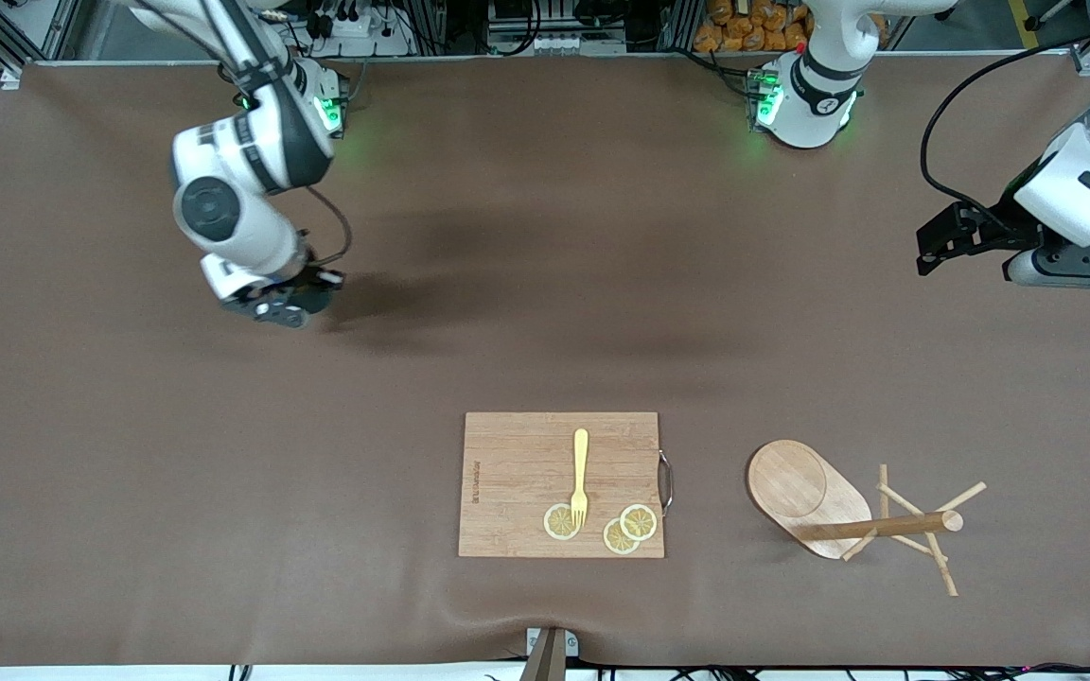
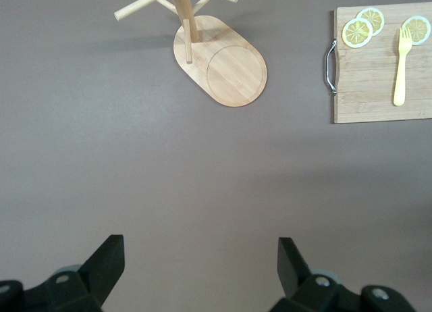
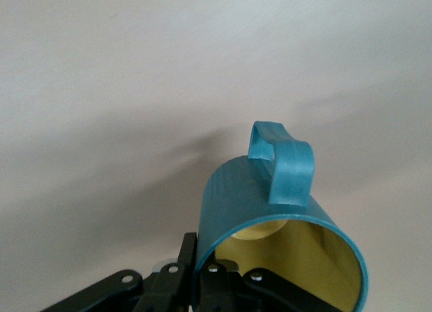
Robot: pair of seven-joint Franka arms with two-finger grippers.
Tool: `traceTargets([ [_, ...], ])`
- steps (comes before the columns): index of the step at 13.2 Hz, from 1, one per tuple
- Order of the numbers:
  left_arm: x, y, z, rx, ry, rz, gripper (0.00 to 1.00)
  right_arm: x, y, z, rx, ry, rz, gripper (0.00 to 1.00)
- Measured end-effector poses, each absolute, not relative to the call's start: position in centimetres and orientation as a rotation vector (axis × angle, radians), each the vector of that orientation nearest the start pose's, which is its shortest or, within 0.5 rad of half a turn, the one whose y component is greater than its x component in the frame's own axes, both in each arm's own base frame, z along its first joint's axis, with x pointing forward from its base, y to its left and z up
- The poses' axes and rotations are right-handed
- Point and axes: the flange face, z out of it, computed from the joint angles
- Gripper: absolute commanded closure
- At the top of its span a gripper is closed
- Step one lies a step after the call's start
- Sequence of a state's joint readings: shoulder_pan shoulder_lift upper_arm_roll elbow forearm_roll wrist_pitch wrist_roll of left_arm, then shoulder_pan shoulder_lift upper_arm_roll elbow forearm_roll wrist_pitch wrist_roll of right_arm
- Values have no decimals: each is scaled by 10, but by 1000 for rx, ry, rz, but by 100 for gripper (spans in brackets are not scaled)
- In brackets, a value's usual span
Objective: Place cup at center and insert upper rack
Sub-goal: 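Carry the teal mug with the right gripper toward the table center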
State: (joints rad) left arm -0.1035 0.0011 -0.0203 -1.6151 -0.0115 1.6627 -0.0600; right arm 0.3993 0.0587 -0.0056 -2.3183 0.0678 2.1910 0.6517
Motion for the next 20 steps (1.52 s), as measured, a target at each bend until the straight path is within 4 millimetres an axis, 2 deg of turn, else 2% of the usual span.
traceTargets([
  [2, 559, -71, 611, -3155, 99, -71, 0, 443, 246, 318, -3057, 607, 295, 100],
  [8, 559, -71, 611, -3155, 99, -71, 0, 430, 379, 354, -2830, 1080, 306, 100],
  [10, 559, -70, 611, -3155, 98, -71, 0, 426, 428, 357, -2769, 1211, 305, 100],
  [12, 559, -70, 611, -3155, 98, -71, 0, 423, 469, 346, -2710, 1340, 307, 100],
  [14, 559, -70, 611, -3155, 97, -70, 0, 420, 493, 324, -2638, 1471, 297, 100],
  [16, 559, -69, 611, -3155, 96, -70, 0, 419, 504, 303, -2562, 1585, 283, 100],
  [20, 559, -69, 611, -3155, 96, -69, 0, 408, 527, 277, -2452, 1718, 267, 100],
])
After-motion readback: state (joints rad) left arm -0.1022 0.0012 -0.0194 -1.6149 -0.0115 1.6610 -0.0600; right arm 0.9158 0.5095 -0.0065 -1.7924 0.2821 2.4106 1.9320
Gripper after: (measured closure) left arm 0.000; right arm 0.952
